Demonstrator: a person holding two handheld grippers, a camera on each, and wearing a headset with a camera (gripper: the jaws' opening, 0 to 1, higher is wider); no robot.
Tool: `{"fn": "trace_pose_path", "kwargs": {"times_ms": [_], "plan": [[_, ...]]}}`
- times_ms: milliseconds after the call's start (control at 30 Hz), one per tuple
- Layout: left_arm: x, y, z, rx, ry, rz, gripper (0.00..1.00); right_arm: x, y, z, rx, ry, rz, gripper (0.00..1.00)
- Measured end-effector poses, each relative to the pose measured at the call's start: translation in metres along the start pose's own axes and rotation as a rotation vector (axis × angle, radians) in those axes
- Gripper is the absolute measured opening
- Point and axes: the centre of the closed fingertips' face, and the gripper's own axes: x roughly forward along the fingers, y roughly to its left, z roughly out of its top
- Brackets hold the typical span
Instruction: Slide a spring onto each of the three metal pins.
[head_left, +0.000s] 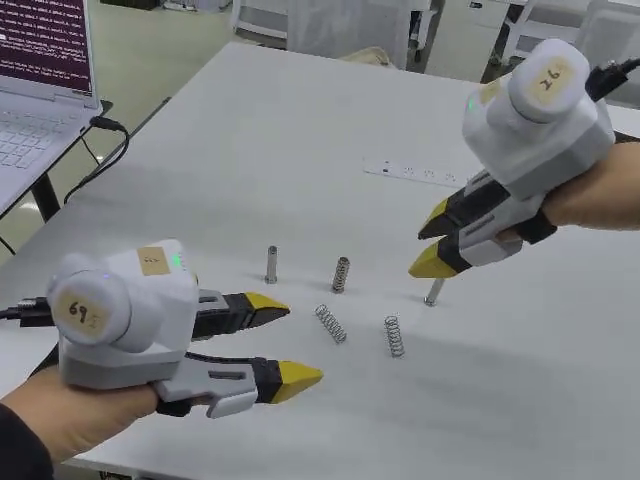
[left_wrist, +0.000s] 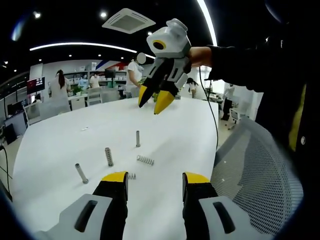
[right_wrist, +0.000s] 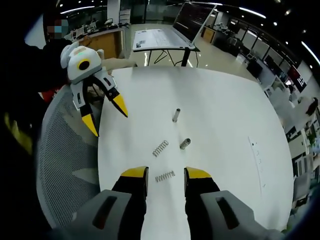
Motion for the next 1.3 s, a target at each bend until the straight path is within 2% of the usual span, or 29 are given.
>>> {"fn": "trace_pose_path", "kwargs": {"times_ms": [400,600,733,967,1300], "plan": [[-0.003,-0.002,0.009,0.005,-0.005,0.018,0.38,-0.036,0.010,-0.024,0.077,-0.078,-0.056,0.27],[-0.001,-0.004,0.011,0.008,0.000,0.017,0.38,-0.056,0.012,-0.043,0.132,-0.114,-0.094,0.27],[-0.001,-0.004,0.011,0.005,-0.002,0.019,0.38,-0.068,0.015,-0.056,0.155,-0.123,-0.118,0.27],[0.004,-0.005,0.013,0.011,0.011,0.011,0.38,-0.089,0.021,-0.088,0.211,-0.118,-0.160,0.26],[0.026,-0.001,0.016,0.068,0.052,-0.038,0.38,-0.108,0.036,-0.115,0.274,-0.126,-0.204,0.26]]}}
